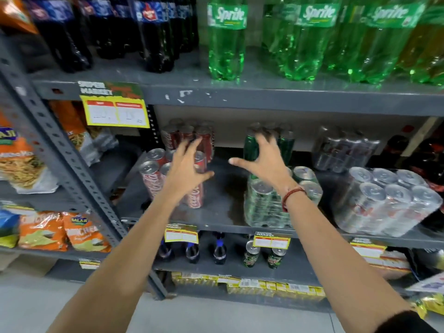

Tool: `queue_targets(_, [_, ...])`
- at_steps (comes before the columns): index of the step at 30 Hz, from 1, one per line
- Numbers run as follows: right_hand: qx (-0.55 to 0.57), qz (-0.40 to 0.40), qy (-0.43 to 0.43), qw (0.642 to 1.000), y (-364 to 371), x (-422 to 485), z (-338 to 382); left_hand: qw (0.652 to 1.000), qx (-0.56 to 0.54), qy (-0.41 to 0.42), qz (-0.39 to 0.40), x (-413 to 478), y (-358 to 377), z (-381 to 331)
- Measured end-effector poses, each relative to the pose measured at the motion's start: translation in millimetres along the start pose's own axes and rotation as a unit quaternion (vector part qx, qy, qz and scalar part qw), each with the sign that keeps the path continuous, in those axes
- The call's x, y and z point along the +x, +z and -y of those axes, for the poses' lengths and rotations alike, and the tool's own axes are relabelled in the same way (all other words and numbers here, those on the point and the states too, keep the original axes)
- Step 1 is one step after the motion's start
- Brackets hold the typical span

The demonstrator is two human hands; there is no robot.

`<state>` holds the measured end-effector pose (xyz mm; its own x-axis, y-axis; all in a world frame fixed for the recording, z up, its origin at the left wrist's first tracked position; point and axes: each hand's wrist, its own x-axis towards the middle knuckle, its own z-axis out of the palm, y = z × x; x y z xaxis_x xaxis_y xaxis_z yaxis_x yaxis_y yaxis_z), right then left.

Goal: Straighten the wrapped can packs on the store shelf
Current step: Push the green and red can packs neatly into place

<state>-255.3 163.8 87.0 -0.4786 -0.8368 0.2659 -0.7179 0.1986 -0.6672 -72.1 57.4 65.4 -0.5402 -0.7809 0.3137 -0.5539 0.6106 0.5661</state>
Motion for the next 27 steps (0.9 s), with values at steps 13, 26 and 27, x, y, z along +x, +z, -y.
queue_targets(13, [0.027, 0.221, 0.049, 0.974, 150, 29, 40, 0.977, -0.043, -0.137, 0.157, 17, -49, 123])
queue_targets(26, [0.030, 0.199, 0.056, 0.978, 138, 5, 51, 0.968, -0.046, -0.193, 0.152, -7, -48, 130])
queue_targets(27, [0.029, 0.201, 0.057, 0.978, 137, 2, 51, 0.969, -0.044, -0.192, 0.151, -10, -48, 128])
